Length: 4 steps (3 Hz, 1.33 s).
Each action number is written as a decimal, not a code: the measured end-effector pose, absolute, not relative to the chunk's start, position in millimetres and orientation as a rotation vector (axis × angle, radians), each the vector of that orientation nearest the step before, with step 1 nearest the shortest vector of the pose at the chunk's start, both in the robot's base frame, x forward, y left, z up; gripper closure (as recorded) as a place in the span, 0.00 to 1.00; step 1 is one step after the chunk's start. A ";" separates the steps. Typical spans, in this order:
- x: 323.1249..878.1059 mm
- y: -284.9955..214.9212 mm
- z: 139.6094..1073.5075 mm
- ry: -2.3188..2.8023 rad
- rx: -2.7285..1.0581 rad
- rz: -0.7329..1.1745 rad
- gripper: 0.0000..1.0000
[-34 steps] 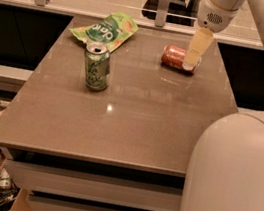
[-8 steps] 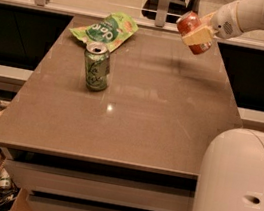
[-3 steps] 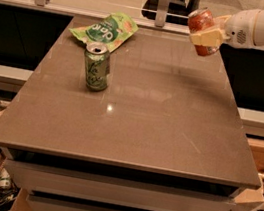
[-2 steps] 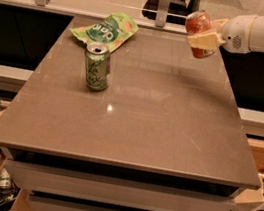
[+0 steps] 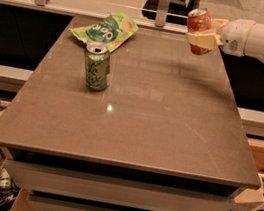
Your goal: Place coke can upright
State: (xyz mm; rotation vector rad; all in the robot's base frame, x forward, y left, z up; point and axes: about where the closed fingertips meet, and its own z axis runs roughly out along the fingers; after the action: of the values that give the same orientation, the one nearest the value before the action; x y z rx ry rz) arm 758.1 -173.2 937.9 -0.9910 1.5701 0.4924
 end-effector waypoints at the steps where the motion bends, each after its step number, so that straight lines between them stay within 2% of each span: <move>1: 767.7 -179.5 941.2 1.511 -0.957 0.489 1.00; 4: 774.1 -188.8 926.4 1.487 -0.849 0.606 1.00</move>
Offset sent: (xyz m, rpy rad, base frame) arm 0.0182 -0.0251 0.0015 0.1146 -0.1011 -0.0338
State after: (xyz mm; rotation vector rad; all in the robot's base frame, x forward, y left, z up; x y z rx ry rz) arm 774.1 -188.8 926.4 -0.8491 1.4865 0.6057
